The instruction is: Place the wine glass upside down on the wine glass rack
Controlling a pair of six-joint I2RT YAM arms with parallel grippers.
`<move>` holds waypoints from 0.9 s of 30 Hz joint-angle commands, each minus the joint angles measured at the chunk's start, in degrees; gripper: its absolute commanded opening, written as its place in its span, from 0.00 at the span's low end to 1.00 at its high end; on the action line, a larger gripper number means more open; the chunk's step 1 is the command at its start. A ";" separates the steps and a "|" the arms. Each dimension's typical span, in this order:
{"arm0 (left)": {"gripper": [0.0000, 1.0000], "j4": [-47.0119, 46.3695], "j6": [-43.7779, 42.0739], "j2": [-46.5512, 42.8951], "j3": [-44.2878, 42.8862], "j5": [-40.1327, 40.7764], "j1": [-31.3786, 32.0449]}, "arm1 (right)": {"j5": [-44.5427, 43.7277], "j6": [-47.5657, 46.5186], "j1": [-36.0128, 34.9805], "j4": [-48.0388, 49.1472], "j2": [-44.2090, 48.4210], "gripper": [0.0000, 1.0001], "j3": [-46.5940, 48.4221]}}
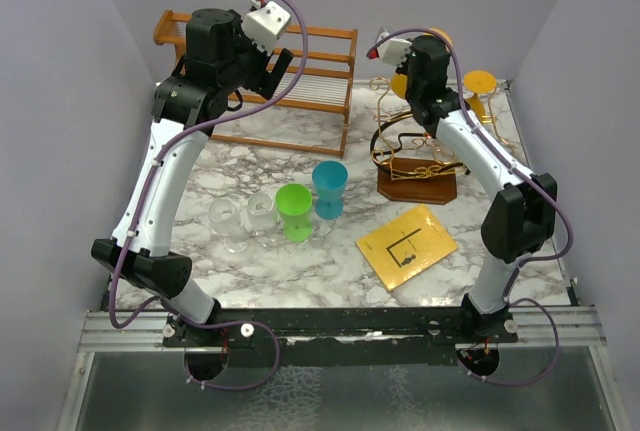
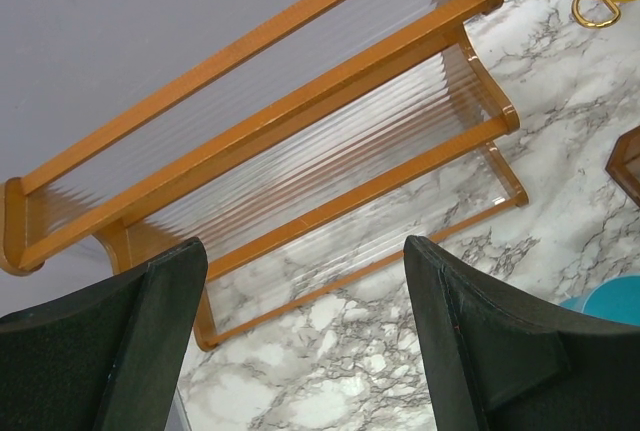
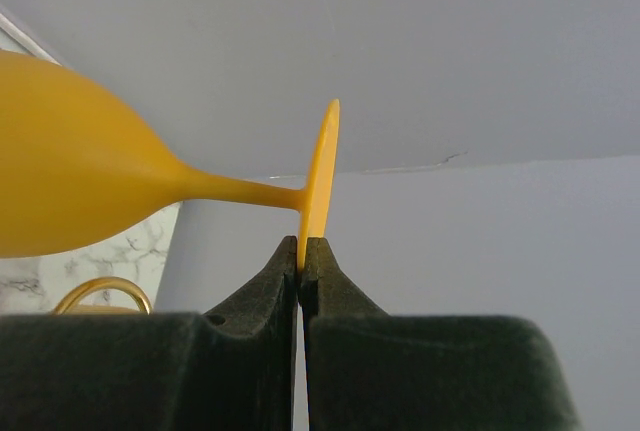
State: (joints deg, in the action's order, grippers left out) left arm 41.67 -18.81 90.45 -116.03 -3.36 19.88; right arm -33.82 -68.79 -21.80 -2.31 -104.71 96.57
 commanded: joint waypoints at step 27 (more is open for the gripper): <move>0.83 -1.23 -1.90 -1.33 1.57 0.18 -0.25 | 7.23 3.26 -1.28 -16.01 5.61 0.01 1.20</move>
State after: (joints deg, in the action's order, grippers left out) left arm 41.63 -20.18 90.45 -114.67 -3.36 19.88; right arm -29.39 -66.70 -22.46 -16.25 -102.50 96.57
